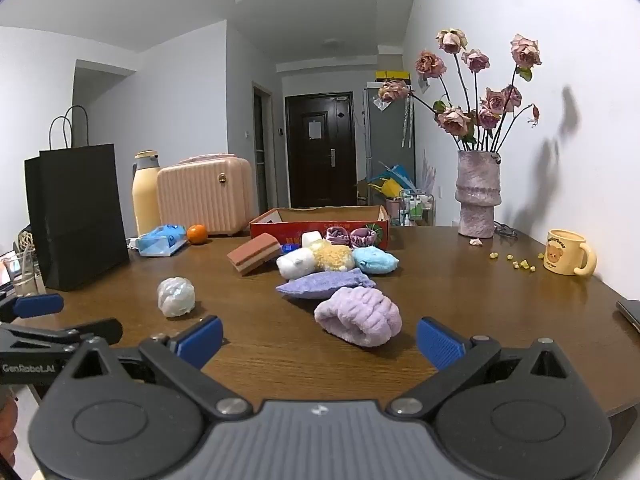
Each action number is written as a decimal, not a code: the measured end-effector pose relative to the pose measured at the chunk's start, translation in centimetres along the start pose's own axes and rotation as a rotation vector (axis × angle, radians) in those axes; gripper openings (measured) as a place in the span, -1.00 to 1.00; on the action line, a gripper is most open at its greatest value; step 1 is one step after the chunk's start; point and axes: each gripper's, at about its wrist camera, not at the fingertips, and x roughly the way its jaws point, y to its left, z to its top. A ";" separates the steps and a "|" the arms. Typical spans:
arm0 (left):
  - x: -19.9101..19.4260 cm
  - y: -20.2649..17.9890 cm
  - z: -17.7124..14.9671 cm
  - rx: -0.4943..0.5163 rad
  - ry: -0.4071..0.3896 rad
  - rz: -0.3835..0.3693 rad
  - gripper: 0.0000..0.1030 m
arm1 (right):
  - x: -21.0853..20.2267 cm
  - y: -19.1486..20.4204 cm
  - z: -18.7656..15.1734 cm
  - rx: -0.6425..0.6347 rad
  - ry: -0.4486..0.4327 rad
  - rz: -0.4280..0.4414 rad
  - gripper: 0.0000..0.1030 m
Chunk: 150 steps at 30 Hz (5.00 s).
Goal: Organize soft objects
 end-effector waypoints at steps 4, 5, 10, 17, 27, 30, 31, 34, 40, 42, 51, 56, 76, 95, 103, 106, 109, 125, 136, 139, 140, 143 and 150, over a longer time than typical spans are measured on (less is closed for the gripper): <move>0.2 -0.1 0.1 0.013 0.029 0.005 1.00 | 0.1 0.1 0.0 -0.006 0.004 -0.002 1.00; 0.2 -0.1 0.1 0.014 0.029 0.006 1.00 | 0.1 0.1 0.0 -0.006 0.002 -0.003 1.00; 0.1 0.0 0.0 0.003 0.020 0.000 1.00 | 0.4 0.4 -0.3 -0.007 0.003 -0.003 1.00; -0.2 0.1 0.7 0.003 0.014 -0.002 1.00 | 0.5 0.7 -0.2 -0.017 0.011 0.003 1.00; -0.5 0.1 0.6 -0.008 0.002 -0.005 1.00 | 0.0 0.5 0.1 -0.020 0.011 0.009 1.00; -0.5 0.1 0.6 -0.009 0.001 -0.006 1.00 | 0.1 0.6 0.1 -0.020 0.011 0.009 1.00; -0.5 0.1 0.6 -0.009 0.001 -0.006 1.00 | 0.1 0.6 0.1 -0.020 0.011 0.008 1.00; -0.5 0.1 0.6 -0.009 0.000 -0.006 1.00 | 0.1 0.6 0.1 -0.021 0.011 0.009 1.00; -0.4 0.1 0.5 -0.009 0.000 -0.007 1.00 | 0.0 0.6 0.1 -0.022 0.011 0.008 1.00; -0.4 0.1 0.5 -0.009 0.000 -0.006 1.00 | 0.0 0.6 0.1 -0.022 0.012 0.008 1.00; -0.4 0.0 0.4 -0.008 0.000 -0.008 1.00 | 0.0 0.6 0.1 -0.022 0.012 0.010 1.00; -0.4 0.0 0.4 -0.008 0.000 -0.008 1.00 | 0.0 0.6 0.1 -0.023 0.012 0.010 1.00; -0.4 0.0 0.4 -0.007 0.001 -0.008 1.00 | 0.0 0.6 0.1 -0.024 0.013 0.010 1.00; -0.4 -0.1 0.5 -0.009 0.001 -0.007 1.00 | 0.1 0.6 0.1 -0.025 0.014 0.009 1.00; 0.1 0.0 0.0 -0.017 0.009 -0.009 1.00 | 0.4 0.5 -0.3 -0.026 0.019 0.011 1.00; 0.5 0.2 0.0 -0.024 0.022 -0.010 1.00 | 0.7 0.5 -0.2 -0.028 0.027 0.012 1.00; 0.9 0.4 0.1 -0.031 0.033 -0.010 1.00 | 1.0 0.3 0.0 -0.027 0.035 0.011 1.00; 4.0 0.1 0.4 -0.026 0.094 -0.021 1.00 | 3.7 -0.7 0.1 -0.009 0.092 0.009 1.00; 6.7 -0.2 0.4 -0.011 0.134 -0.027 1.00 | 6.5 -1.3 -0.2 -0.009 0.133 0.004 1.00; 7.6 -0.2 0.4 -0.007 0.147 -0.028 1.00 | 7.3 -1.4 -0.2 -0.012 0.140 0.001 1.00; 7.9 -0.2 0.5 -0.006 0.152 -0.028 1.00 | 7.6 -1.5 -0.2 -0.014 0.141 -0.001 1.00; 9.0 -0.1 0.6 -0.007 0.171 -0.026 1.00 | 8.3 -1.6 0.0 -0.018 0.146 -0.008 1.00; 11.5 0.0 1.1 -0.002 0.212 -0.030 1.00 | 10.0 -2.1 0.3 -0.023 0.155 -0.029 1.00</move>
